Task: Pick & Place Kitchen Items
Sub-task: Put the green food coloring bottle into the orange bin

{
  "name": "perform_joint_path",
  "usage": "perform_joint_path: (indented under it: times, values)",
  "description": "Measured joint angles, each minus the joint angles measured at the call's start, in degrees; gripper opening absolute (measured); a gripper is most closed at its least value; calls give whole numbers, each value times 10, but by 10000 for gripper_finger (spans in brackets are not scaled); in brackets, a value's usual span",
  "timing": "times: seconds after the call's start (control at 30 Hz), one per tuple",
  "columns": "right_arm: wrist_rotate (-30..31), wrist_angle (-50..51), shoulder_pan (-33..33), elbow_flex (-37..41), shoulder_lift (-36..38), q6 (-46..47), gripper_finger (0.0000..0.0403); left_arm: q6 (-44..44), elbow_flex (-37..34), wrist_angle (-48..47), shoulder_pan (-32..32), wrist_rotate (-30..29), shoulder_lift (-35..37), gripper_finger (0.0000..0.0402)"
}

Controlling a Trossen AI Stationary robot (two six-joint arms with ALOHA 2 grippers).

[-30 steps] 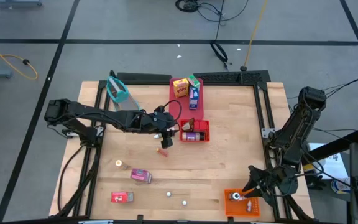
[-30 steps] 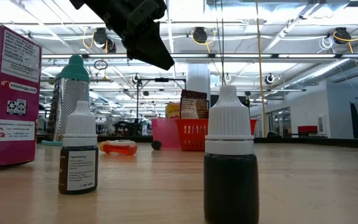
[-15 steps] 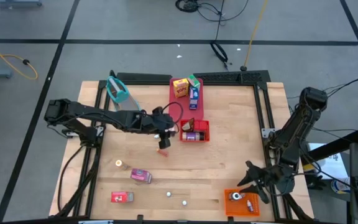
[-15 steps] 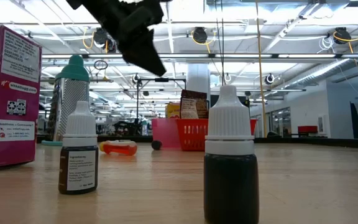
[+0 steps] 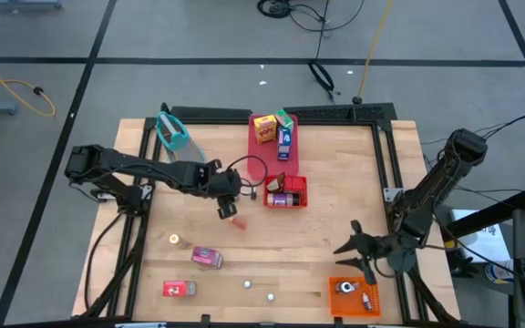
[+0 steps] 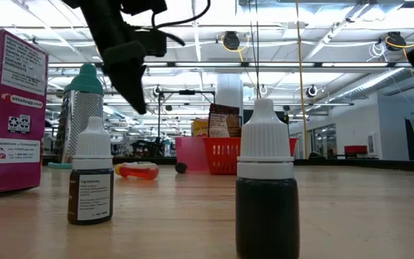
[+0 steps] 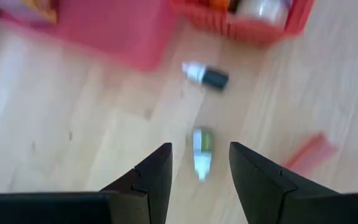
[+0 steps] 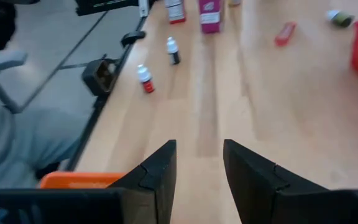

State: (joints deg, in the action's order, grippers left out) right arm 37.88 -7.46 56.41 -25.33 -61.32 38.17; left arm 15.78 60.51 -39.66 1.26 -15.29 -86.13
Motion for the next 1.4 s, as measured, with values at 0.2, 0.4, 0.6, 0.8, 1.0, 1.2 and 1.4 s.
perform_joint_path:
  times: [0.2, 0.4, 0.6, 0.8, 1.0, 1.2, 1.4]
  values:
    - [1, -3, -56, 0, 13, -59, 128, 24, -16, -19, 0, 7, 0, 161]
    - [0, -42, -111, 0, 32, -139, 128, 24, -70, 50, 0, 23, 0, 161]
    - [-1, -79, -150, 0, 47, -214, 128, 26, -119, 131, 0, 24, 0, 161]
    - [-2, -88, -180, 0, 48, -241, 128, 47, -167, 175, 0, 36, 0, 161]
    - [-4, -88, -202, 0, 48, -244, 128, 56, -227, 269, 0, 33, 0, 161]
    - [-4, -88, -212, 0, 48, -244, 128, 55, -259, 313, 0, 15, 0, 161]
    - [-4, -88, -212, 0, 48, -244, 128, 49, -285, 373, 0, -2, 0, 161]
